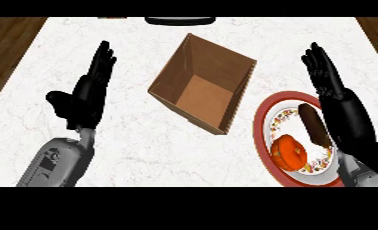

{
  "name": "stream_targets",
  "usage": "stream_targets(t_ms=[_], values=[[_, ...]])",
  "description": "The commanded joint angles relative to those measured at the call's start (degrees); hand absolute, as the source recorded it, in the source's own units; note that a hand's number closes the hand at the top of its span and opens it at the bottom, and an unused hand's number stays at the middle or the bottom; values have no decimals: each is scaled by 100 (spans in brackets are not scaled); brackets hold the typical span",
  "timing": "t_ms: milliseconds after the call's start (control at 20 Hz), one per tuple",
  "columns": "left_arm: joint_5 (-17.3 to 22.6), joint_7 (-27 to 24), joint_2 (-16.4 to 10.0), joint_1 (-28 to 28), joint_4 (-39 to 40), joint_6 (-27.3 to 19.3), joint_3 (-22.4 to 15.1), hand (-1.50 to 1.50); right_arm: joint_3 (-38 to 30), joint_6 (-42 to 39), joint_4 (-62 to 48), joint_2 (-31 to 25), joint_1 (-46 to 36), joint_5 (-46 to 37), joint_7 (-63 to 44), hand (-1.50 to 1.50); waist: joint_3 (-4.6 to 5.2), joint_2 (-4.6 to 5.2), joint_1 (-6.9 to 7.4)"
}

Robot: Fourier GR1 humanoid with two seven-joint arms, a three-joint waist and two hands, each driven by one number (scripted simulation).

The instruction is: Pick the squash from the plate and place it in the cardboard box

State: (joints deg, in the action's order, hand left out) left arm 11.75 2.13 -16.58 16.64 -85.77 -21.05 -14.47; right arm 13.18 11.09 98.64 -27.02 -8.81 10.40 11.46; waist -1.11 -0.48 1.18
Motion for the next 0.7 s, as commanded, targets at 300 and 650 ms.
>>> stream_targets(t_ms=[300, 650], values=[[-480, -340, -1227, -353, -301, 970, -201, 0, -1800, 361, -587, -1259, 1653, 617, -1635, -150, 138, 29, -632], [-356, -549, -1365, -412, -371, 1618, -111, 0, -2724, -477, 91, -1145, 3286, 904, -475, -150, 109, 25, -260]])
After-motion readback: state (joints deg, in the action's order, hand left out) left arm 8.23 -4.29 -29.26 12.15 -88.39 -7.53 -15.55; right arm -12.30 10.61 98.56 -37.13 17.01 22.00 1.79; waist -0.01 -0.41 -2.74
